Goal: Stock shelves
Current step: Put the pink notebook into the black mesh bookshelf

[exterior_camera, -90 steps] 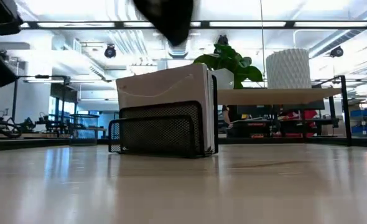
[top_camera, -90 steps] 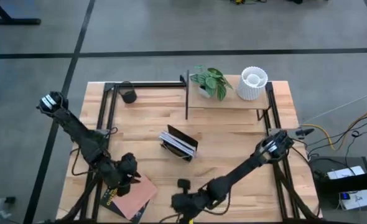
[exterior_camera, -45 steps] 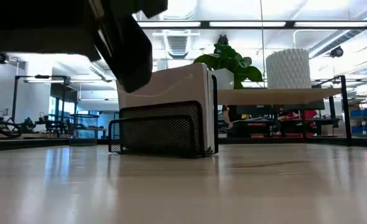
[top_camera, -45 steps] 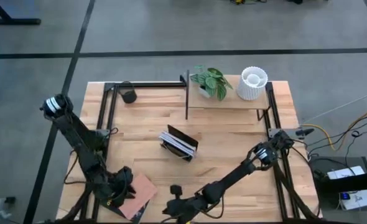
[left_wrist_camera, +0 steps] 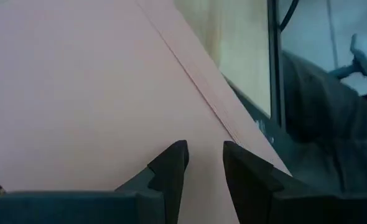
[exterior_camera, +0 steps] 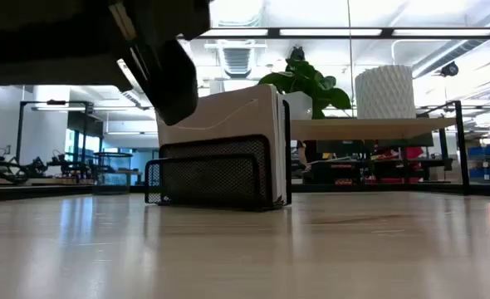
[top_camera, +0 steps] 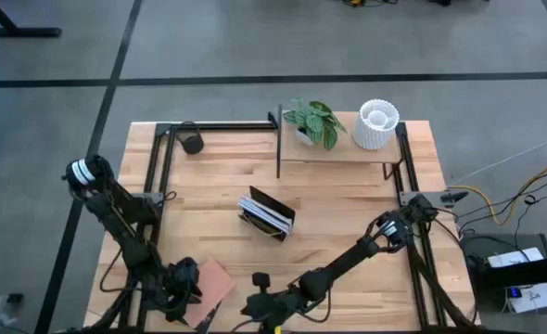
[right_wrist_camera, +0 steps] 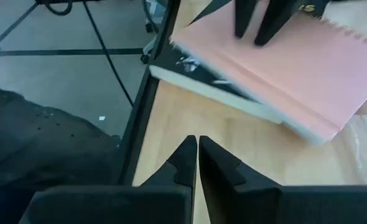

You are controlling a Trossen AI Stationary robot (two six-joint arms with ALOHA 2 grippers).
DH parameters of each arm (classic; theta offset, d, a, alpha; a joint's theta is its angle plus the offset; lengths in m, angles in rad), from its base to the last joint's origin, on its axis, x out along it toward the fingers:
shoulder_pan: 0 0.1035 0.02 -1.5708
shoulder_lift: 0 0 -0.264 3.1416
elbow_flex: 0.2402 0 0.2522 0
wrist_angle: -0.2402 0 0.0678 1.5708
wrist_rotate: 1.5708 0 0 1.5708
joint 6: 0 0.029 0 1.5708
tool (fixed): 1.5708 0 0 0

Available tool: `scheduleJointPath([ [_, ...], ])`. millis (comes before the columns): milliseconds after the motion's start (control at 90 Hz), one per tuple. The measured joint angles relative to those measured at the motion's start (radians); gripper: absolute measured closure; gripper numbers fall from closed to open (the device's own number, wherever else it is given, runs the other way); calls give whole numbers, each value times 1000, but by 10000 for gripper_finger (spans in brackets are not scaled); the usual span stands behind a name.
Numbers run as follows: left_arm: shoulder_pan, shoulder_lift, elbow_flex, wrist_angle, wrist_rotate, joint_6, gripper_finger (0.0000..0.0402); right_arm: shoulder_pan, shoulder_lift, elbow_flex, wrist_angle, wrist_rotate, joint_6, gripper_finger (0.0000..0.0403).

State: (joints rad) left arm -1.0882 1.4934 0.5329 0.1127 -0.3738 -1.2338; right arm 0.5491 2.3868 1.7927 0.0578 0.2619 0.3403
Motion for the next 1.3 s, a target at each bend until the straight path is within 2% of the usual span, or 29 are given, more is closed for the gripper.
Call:
scheduleJointPath([
  [189, 26, 50, -1, 63, 6, 69, 304, -16, 0, 0, 0, 0, 19, 403],
  [333, 38, 24, -1, 74, 11, 132, 304, -18, 0, 0, -1, 0, -93, 403],
  [422, 38, 14, -4, 60, -39, 156, 304, -20, 0, 0, -1, 0, -171, 403],
  [533, 44, 19, -4, 44, -109, 145, 304, -25, 9, 0, 4, 1, -210, 403],
  [800, 60, 40, -3, 48, -103, 133, 304, -41, 15, -1, 0, 4, -260, 400],
  [911, 61, 40, -3, 51, -99, 133, 304, -48, 16, -1, -11, 29, -281, 372],
  [1133, 61, 26, -6, 66, -86, 160, 303, -68, 19, -2, -102, 151, -271, 277],
  [1300, 61, 18, -7, 154, -72, 159, 303, -69, 19, -2, -113, 158, -278, 230],
])
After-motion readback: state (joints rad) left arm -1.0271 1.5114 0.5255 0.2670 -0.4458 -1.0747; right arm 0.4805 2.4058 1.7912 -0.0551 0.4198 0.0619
